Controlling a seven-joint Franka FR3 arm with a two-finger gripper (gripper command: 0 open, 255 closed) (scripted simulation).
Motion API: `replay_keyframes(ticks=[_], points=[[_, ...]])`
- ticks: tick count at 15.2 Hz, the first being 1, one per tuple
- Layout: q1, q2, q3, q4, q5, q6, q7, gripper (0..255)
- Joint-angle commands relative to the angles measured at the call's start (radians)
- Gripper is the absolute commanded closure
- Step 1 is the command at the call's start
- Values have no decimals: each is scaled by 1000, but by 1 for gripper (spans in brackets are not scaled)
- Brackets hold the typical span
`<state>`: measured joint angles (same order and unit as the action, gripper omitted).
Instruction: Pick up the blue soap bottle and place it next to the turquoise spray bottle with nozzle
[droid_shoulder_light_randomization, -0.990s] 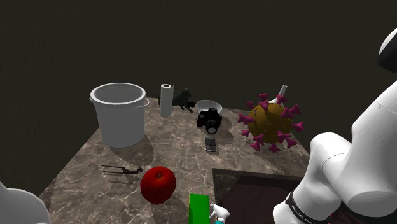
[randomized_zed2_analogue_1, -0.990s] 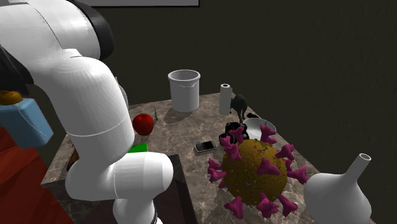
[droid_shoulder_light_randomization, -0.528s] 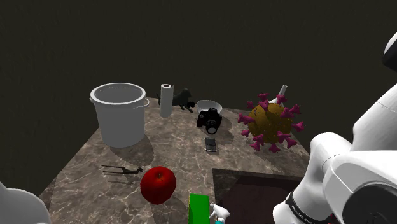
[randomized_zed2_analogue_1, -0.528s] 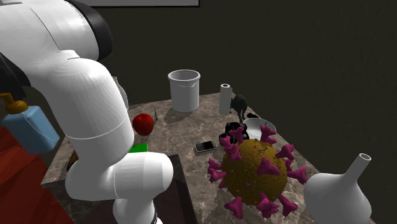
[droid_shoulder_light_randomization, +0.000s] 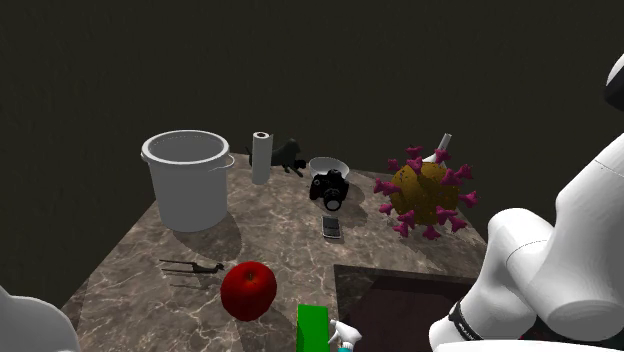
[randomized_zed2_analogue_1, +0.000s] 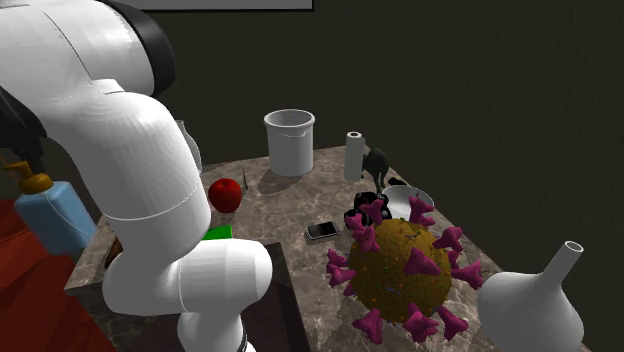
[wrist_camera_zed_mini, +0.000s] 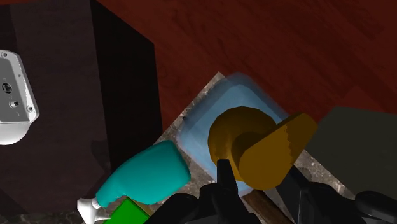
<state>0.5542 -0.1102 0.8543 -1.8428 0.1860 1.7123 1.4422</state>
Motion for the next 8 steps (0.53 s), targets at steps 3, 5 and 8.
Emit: replay_keyframes(ticks=[3,5,8], points=[[3,-4,3,-58,5,56,-6,255],[4,-1,5,-83,5,82,-7,255],[5,5,10,-118,2,123,-8,255]])
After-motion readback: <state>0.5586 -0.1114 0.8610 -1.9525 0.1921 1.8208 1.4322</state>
